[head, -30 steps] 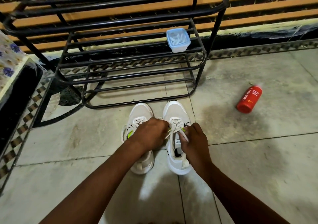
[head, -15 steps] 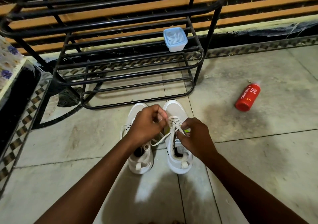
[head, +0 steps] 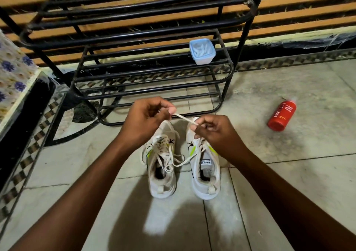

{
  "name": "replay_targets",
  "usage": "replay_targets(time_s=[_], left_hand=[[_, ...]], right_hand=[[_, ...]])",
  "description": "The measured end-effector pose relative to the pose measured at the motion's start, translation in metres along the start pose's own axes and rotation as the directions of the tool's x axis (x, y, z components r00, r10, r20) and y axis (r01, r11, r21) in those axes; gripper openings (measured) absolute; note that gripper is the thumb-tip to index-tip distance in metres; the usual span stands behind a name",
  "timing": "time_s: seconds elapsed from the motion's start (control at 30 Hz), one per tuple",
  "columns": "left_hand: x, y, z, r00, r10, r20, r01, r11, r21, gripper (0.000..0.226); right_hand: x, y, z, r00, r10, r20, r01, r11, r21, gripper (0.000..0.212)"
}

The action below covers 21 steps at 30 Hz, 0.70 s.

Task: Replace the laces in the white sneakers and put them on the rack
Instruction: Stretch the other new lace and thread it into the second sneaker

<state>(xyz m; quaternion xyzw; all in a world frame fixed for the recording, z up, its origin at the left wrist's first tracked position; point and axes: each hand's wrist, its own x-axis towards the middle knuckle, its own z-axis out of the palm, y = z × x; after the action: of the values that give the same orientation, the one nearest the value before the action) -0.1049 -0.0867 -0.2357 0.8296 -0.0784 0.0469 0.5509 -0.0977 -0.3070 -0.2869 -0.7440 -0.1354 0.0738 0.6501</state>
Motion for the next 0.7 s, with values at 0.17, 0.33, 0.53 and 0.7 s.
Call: replay_targets(time_s=[0.17, 0.33, 0.53, 0.7], left_hand=[[-0.007, -0.024, -0.025, 0.997, -0.063, -0.053, 0.067, 0.995, 0.070, 0.009], [-0.024, -0.074, -0.048, 0.981, -0.155, -0.113, 0.176, 0.961, 0.215, 0.022], [-0.050, -0.129, -0.074, 0.937, -0.304, -0.172, 0.349, 0.819, 0.455, 0.033], [-0.060, -0.153, -0.081, 0.907, -0.368, -0.203, 0.418, 0.748, 0.516, 0.023]], right_hand=[[-0.001, 0.003, -0.016, 0.983, 0.089, -0.158, -0.072, 0.992, 0.108, 0.009], [-0.004, 0.010, -0.025, 0.962, 0.170, -0.215, -0.132, 0.975, 0.179, 0.010], [0.001, 0.024, -0.029, 0.934, 0.165, -0.317, -0.176, 0.984, -0.005, 0.011], [0.005, 0.038, -0.029, 0.895, 0.189, -0.404, -0.223, 0.974, -0.038, 0.018]])
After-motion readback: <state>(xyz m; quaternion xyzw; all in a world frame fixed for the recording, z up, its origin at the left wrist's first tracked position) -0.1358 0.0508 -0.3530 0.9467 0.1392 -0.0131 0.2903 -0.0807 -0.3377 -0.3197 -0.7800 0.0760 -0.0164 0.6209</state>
